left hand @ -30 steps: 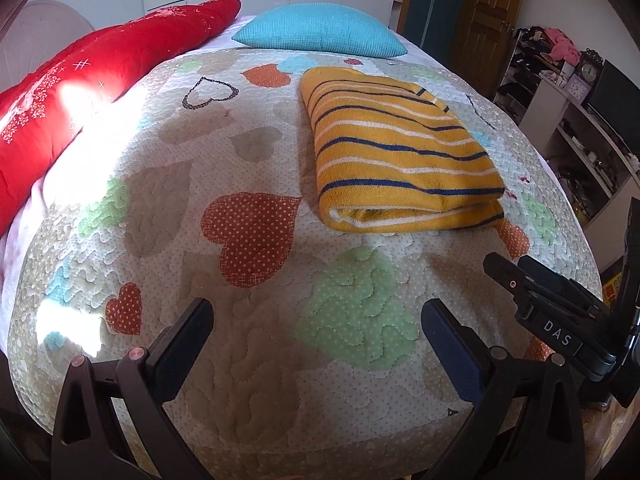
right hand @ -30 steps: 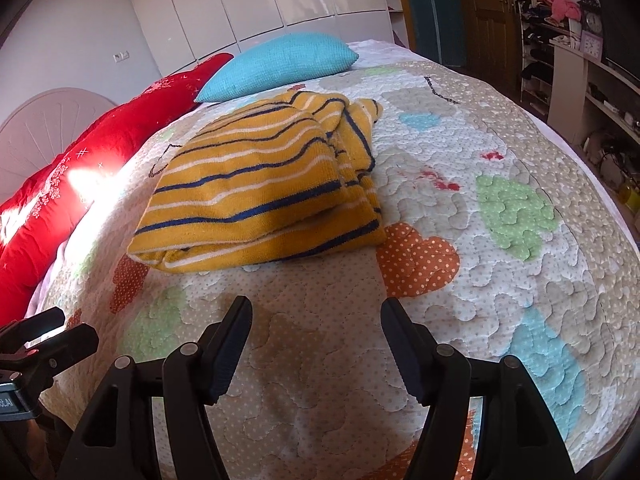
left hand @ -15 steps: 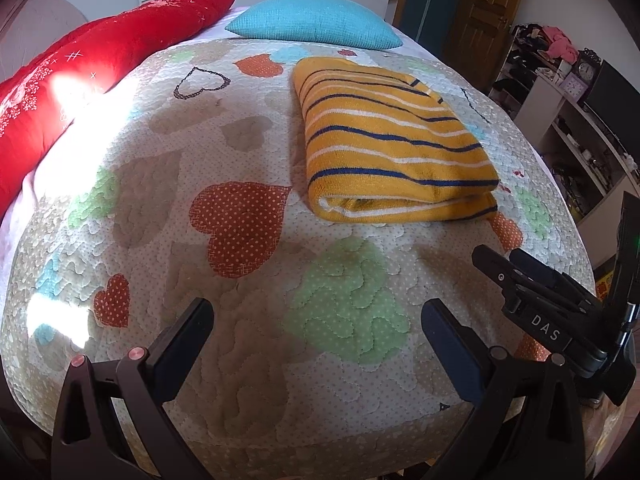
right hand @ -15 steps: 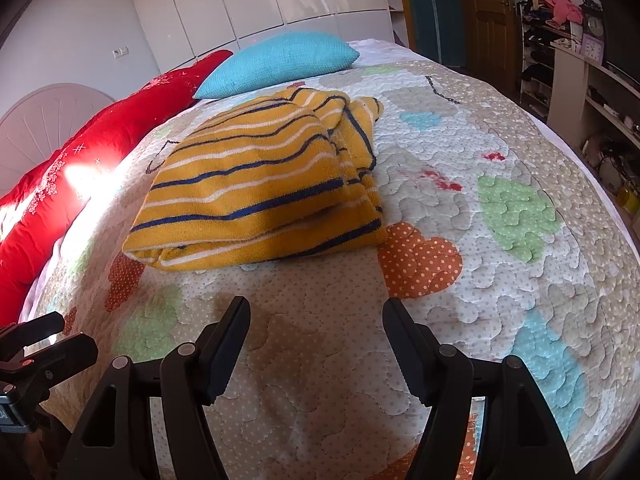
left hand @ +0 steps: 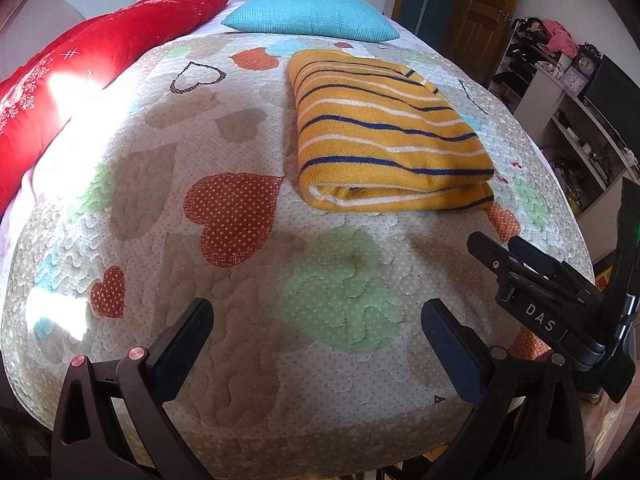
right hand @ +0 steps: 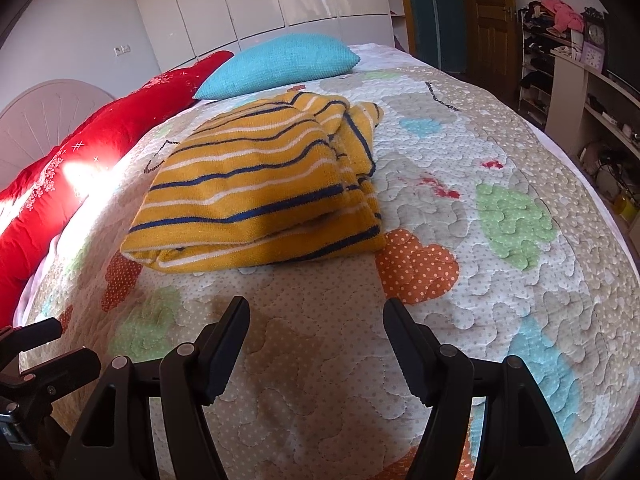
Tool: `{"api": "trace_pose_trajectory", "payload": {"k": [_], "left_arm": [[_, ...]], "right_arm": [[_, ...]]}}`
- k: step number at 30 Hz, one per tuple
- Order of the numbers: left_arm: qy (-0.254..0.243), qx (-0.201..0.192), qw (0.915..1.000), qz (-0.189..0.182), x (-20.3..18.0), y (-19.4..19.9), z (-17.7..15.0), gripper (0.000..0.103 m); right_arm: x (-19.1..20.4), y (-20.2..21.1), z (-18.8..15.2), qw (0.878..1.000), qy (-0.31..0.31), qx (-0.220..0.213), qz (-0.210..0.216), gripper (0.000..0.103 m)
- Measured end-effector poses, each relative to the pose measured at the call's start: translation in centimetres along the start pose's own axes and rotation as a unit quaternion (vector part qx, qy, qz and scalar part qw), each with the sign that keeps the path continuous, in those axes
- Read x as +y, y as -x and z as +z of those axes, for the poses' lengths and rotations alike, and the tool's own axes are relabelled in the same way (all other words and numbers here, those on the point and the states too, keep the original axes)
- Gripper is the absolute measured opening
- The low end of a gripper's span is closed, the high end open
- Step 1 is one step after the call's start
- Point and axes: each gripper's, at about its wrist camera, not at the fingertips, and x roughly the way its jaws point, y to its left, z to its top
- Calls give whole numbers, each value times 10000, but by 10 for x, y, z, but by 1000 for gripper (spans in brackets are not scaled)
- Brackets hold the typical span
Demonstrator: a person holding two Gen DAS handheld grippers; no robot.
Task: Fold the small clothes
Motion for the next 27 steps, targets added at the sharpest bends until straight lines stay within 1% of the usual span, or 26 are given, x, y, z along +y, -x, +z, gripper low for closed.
{"api": "trace_pose_trajectory", "payload": {"k": [7, 14, 21, 27], "left_arm": [[61, -11, 9999, 138, 8, -7, -1, 103], [132, -41, 9997, 197, 14, -13, -2, 103], [173, -96, 9996, 206, 19, -15, -3, 103], [223, -54, 9995, 214, 24, -19, -4, 103]], "right_arm": [[2, -5, -2, 10000, 29, 74, -24, 74], [5, -8, -4, 9999, 75, 124, -66, 75], [10, -11, -5, 9996, 203, 127, -130, 77], [13, -12, -6, 9994, 265, 134, -148, 78]]}}
